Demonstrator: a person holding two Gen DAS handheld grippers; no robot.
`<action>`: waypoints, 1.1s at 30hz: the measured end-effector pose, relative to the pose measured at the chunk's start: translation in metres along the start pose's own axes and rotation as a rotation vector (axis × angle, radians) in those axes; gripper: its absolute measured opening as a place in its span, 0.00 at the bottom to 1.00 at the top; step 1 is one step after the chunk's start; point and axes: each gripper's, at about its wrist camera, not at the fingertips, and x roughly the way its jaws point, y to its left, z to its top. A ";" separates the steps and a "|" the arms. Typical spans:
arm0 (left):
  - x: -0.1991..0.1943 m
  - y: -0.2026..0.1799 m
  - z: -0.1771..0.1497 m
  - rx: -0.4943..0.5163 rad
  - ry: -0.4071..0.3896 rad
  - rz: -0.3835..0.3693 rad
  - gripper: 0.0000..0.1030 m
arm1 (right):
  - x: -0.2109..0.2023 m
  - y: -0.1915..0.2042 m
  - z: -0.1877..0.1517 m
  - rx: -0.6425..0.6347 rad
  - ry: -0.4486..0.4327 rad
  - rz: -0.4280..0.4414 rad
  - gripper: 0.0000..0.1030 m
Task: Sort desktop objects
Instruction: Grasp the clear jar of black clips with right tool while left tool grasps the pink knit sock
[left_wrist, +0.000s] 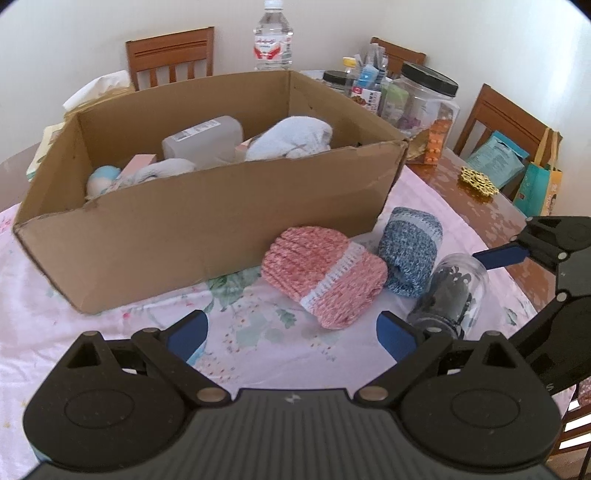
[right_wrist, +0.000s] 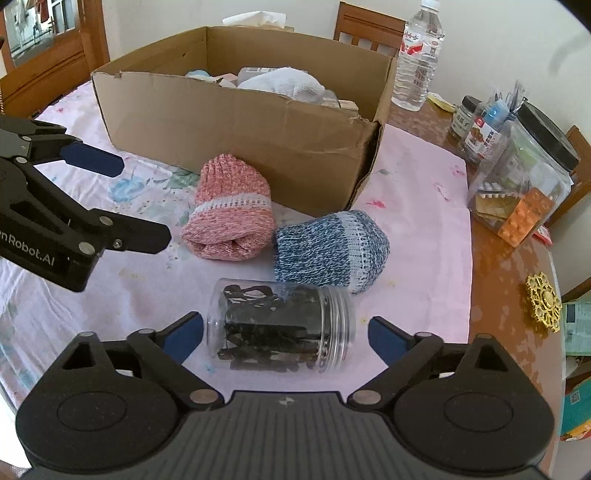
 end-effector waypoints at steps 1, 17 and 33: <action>0.002 -0.001 0.001 0.003 0.000 -0.002 0.95 | 0.001 -0.001 0.000 0.002 0.004 0.001 0.84; 0.048 -0.020 0.014 0.036 0.024 -0.012 0.95 | -0.004 -0.022 -0.012 0.057 0.029 0.016 0.77; 0.066 -0.022 0.018 0.020 0.022 -0.002 0.95 | -0.002 -0.030 -0.017 0.070 0.030 0.028 0.78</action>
